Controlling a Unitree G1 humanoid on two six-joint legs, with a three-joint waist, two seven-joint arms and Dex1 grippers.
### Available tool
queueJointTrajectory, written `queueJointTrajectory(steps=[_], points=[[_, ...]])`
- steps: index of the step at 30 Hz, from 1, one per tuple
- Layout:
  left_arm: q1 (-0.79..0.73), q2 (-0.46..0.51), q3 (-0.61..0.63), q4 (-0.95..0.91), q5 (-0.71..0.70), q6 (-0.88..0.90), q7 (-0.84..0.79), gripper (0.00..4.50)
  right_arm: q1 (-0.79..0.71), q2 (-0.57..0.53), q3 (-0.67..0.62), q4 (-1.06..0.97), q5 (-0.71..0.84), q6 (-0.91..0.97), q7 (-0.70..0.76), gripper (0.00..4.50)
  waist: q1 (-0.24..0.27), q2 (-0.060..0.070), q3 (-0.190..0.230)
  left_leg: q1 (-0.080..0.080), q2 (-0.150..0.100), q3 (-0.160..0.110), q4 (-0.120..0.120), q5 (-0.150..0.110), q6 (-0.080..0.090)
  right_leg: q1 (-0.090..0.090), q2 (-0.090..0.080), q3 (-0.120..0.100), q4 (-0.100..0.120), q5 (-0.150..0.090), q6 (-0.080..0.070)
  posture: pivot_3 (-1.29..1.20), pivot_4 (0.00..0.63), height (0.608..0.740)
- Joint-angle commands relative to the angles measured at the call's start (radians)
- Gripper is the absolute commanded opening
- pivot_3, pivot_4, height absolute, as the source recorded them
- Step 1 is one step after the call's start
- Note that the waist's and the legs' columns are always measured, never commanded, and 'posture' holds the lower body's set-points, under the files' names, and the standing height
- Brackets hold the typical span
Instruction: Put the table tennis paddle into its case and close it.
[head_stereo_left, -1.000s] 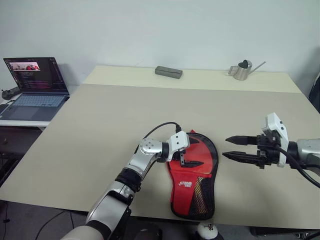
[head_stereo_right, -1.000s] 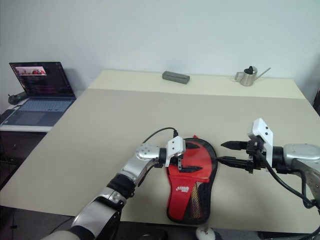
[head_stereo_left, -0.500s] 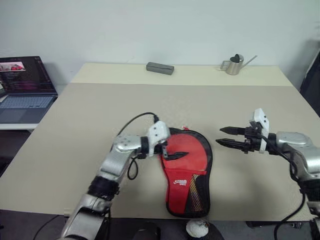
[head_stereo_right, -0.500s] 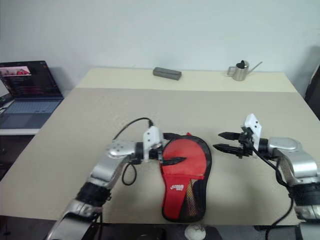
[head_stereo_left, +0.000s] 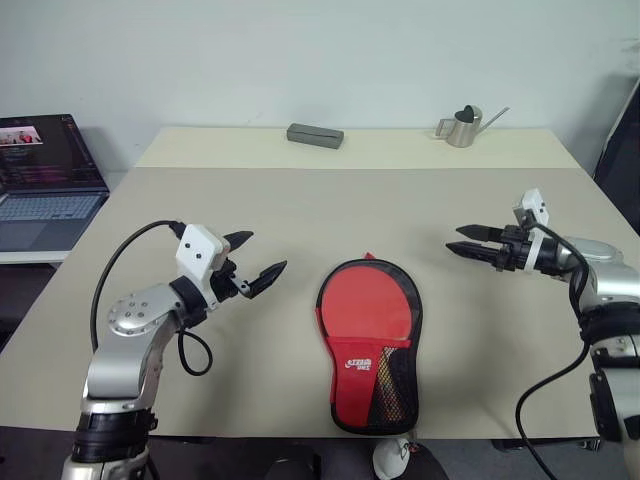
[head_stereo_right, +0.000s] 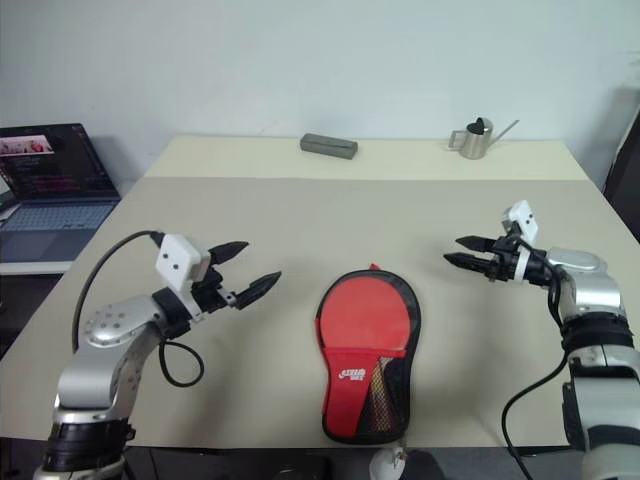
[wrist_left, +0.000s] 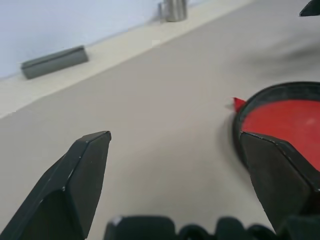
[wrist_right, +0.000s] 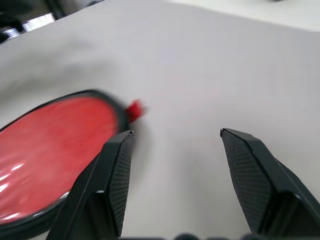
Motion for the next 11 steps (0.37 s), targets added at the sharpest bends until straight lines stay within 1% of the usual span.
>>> queueJointTrajectory(steps=[1,6,11], points=[[-0.01,-0.013,-0.001,-0.055,0.014,0.002,0.077,4.5,-0.064,-0.018,-0.045,0.133,-0.039,-0.086,-0.014,3.01,0.001,0.0,0.0,0.0,0.0,0.0,0.0,0.0,0.0,0.0,0.0,0.0,0.0,0.0,0.0,0.0,0.15,0.74],[-0.056,-0.054,-0.026,-0.016,-0.006,-0.015,0.109,4.5,-0.115,-0.05,-0.064,0.235,-0.08,-0.139,-0.024,3.01,0.001,0.0,0.0,0.0,0.0,0.002,0.0,0.0,0.0,-0.001,0.0,0.002,0.0,0.0,0.0,0.0,0.15,0.74],[-0.022,-0.051,-0.063,0.023,0.025,-0.043,0.102,4.5,-0.102,-0.072,-0.066,0.236,-0.103,-0.138,-0.007,3.01,-0.005,0.0,0.0,0.001,0.0,0.004,0.0,0.0,0.0,-0.001,0.0,0.004,0.001,0.0,-0.001,0.0,0.15,0.74]])
